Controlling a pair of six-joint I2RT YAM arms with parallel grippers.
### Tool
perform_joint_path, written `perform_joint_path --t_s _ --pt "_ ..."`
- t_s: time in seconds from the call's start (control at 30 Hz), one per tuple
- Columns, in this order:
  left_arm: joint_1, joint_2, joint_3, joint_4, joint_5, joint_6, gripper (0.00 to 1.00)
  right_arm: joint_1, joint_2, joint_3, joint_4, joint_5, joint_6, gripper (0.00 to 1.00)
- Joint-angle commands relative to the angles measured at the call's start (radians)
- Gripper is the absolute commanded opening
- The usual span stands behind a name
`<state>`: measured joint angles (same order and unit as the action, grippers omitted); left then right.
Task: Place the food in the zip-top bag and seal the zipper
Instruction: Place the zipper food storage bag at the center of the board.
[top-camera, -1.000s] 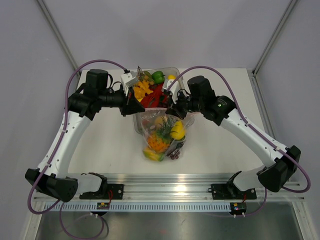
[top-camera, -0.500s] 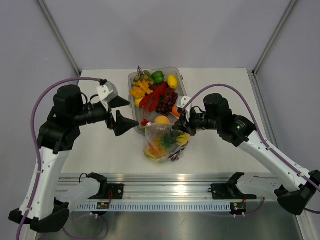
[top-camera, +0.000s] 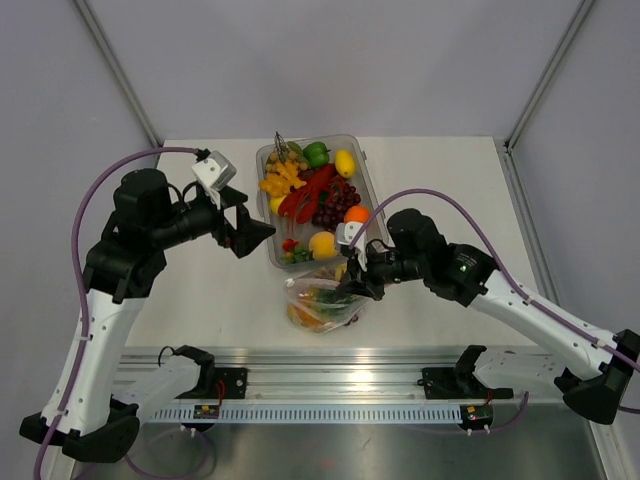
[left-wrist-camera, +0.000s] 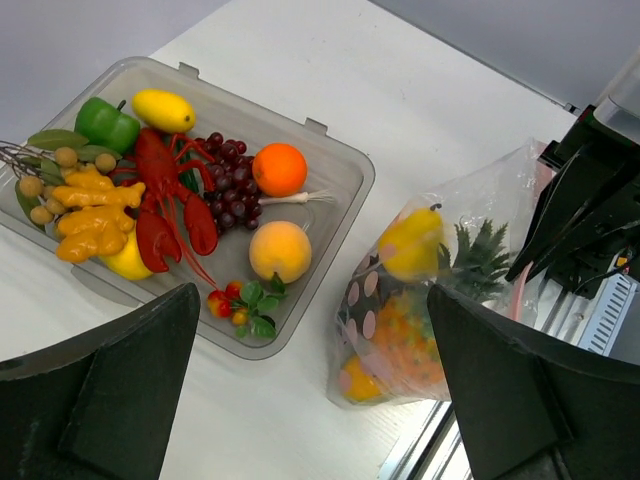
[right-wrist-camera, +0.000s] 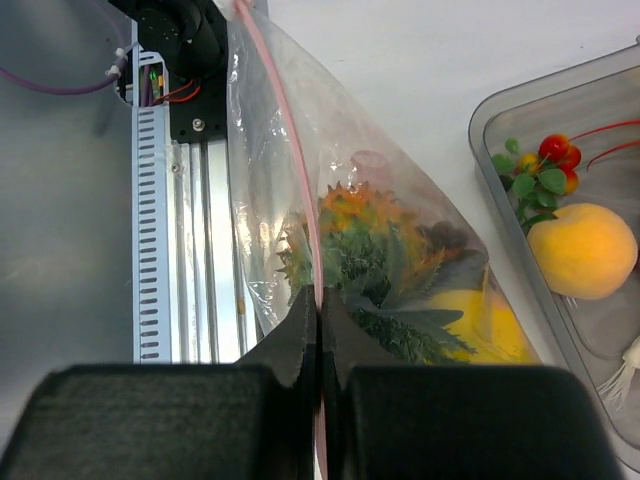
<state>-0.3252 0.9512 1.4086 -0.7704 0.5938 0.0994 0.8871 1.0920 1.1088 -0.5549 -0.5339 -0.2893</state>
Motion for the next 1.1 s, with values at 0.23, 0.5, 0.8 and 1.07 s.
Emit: perform_joint_path --t_s 0.23,0.5,0.8,1.07 --pt "0.002 -0.011 0.009 0.048 -0.063 -0.035 0.99 0.007 -0.02 0.146 -0.036 0.527 -0.01 0.0" --pt "0.002 -0.029 0.021 0.049 -0.072 -0.033 0.99 -0.022 -0.049 0.292 -0.023 0.653 -0.068 0.0" --pt "0.002 -0.032 0.02 0.045 -0.063 -0.03 0.99 -0.023 -0.049 0.365 -0.057 0.996 -0.085 0.0" --pt "0.002 -0.022 0.026 0.049 -0.042 -0.033 0.99 -0.254 -0.02 0.43 -0.1 1.095 -0.142 0.0"
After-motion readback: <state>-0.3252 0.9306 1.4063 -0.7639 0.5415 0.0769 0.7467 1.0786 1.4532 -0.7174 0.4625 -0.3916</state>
